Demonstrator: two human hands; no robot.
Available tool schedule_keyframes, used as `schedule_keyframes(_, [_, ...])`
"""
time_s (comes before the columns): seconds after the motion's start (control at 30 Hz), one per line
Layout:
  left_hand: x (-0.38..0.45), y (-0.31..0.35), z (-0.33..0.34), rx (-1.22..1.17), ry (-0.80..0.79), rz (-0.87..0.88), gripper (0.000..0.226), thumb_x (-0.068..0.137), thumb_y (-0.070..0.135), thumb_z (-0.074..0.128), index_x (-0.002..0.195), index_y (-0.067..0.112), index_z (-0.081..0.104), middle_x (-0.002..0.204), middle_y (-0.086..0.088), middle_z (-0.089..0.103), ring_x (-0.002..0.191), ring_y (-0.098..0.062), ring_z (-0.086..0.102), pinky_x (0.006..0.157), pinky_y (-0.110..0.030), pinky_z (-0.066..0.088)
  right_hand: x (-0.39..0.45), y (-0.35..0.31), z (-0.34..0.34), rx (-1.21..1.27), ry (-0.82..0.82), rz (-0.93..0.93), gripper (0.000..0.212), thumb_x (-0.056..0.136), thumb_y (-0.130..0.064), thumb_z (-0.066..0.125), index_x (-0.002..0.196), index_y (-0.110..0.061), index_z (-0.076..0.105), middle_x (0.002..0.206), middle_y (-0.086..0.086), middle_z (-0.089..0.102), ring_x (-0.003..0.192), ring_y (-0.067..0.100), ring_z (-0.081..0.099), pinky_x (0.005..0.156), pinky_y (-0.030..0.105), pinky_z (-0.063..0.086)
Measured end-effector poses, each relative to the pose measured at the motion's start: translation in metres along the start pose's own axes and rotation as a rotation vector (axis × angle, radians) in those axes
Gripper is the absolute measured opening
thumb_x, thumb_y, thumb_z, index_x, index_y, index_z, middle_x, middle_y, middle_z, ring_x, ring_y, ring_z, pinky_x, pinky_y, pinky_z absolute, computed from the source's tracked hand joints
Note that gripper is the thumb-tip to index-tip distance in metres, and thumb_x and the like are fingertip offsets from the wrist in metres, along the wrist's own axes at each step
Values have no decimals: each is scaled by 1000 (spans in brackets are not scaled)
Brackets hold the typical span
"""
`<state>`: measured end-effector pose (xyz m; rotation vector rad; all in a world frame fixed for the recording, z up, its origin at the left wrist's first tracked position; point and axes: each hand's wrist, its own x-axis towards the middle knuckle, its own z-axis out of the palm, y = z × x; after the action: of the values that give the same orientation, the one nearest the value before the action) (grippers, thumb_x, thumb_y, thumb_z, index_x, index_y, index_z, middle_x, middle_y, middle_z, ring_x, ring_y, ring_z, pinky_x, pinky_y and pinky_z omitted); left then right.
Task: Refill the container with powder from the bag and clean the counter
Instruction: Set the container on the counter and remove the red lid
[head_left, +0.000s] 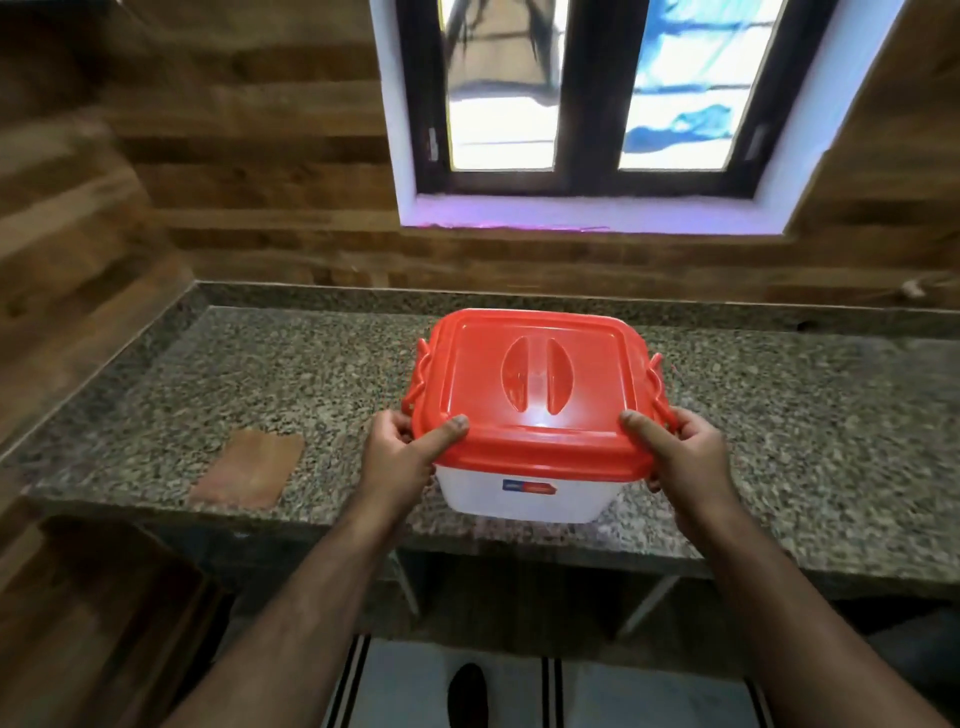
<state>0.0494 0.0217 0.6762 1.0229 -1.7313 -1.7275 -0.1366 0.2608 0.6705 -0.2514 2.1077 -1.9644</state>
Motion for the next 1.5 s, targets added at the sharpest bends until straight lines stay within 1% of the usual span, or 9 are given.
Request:
schedule_keyframes(0.13, [69, -11, 20, 12, -40, -58, 60, 81, 40, 93, 118, 10, 57, 112, -12, 75, 79, -15, 69, 52, -20, 51, 62, 9, 19, -76, 3, 22, 51, 87, -34, 85, 129, -10, 70, 103, 12, 79, 74, 20, 75, 44, 21, 50])
schedule_keyframes(0.43, [178, -24, 53, 99, -143, -90, 77, 66, 66, 94, 114, 17, 60, 110, -8, 76, 84, -18, 73, 59, -27, 56, 157, 22, 39, -197, 56, 104, 47, 80, -44, 85, 113, -12, 76, 89, 9, 80, 57, 9, 68, 44, 24, 47])
schedule_keyframes(0.53, [184, -25, 56, 215, -145, -22, 93, 49, 95, 79, 105, 23, 61, 101, -2, 75, 86, -18, 72, 67, -35, 57, 167, 28, 32, -248, 77, 132, 53, 80, -53, 82, 114, -13, 76, 87, 7, 80, 58, 12, 69, 46, 26, 48])
schedule_keyframes(0.67, [200, -17, 49, 327, -101, -5, 93, 71, 106, 44, 104, 22, 67, 97, -4, 78, 89, -25, 73, 78, -45, 62, 179, 35, 20, -433, 141, 58, 60, 91, -75, 60, 95, -18, 79, 82, 0, 80, 76, 20, 76, 67, 37, 61])
schedule_keyframes(0.93, [228, -14, 55, 449, -29, 58, 53, 100, 64, 61, 85, 15, 73, 75, -4, 78, 75, -29, 76, 70, -47, 62, 195, 36, 16, -674, 113, -117, 51, 108, -54, 53, 86, -14, 75, 69, 0, 74, 66, 25, 73, 60, 44, 62])
schedule_keyframes(1.13, [229, -20, 59, 601, 48, 204, 47, 112, 42, 54, 77, 14, 69, 65, -6, 71, 65, -31, 70, 58, -36, 50, 195, 39, 12, -680, 79, -145, 46, 114, -32, 46, 76, -14, 65, 66, 2, 66, 58, 17, 61, 46, 16, 37])
schedule_keyframes(1.23, [228, -37, 62, 331, 89, 76, 44, 114, 34, 50, 82, 16, 74, 67, -4, 76, 68, -28, 75, 64, -36, 58, 198, 51, 8, -334, 89, 67, 45, 115, -33, 46, 86, -8, 70, 75, 14, 75, 71, 32, 75, 61, 36, 64])
schedule_keyframes(1.37, [222, -64, 72, -239, 60, -357, 45, 112, 43, 53, 98, 12, 81, 88, -13, 83, 80, -32, 77, 74, -45, 62, 201, 67, 10, -14, 86, 305, 51, 112, -48, 47, 102, -5, 72, 93, 25, 78, 83, 36, 72, 84, 63, 62])
schedule_keyframes(1.5, [229, -73, 76, -467, -1, -518, 34, 108, 38, 60, 115, 12, 80, 103, -11, 80, 82, -24, 73, 73, -39, 59, 206, 69, 13, 86, 77, 370, 51, 113, -48, 43, 104, -6, 69, 77, 19, 67, 65, 26, 60, 60, 41, 55])
